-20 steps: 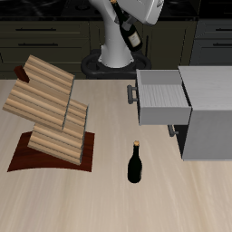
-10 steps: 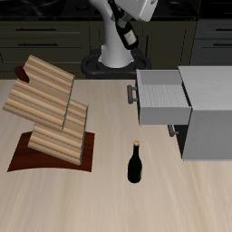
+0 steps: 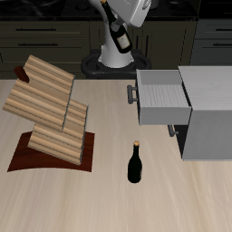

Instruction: Place the wine bottle from the drawer onto the top layer of the wine rack

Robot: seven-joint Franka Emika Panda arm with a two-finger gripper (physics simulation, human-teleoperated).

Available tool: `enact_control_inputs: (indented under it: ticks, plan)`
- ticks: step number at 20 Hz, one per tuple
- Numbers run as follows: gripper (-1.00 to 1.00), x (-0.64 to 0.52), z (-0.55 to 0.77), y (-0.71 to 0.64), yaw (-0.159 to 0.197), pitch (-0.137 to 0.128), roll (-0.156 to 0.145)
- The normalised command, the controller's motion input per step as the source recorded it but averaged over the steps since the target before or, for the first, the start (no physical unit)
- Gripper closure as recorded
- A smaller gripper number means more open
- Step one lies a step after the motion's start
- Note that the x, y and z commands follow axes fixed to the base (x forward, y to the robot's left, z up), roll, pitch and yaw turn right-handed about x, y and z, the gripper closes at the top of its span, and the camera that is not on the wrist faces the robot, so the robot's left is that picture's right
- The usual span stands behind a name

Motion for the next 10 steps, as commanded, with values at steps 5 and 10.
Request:
enact_control_inputs:
  ticks: [5,10]
  plan:
    - [1.0,0.17,0.08,-0.22,-0.067,0.017,-0.034]
    - [1.0,0.09,0.05,-0.19,-0.061,0.004,-0.05]
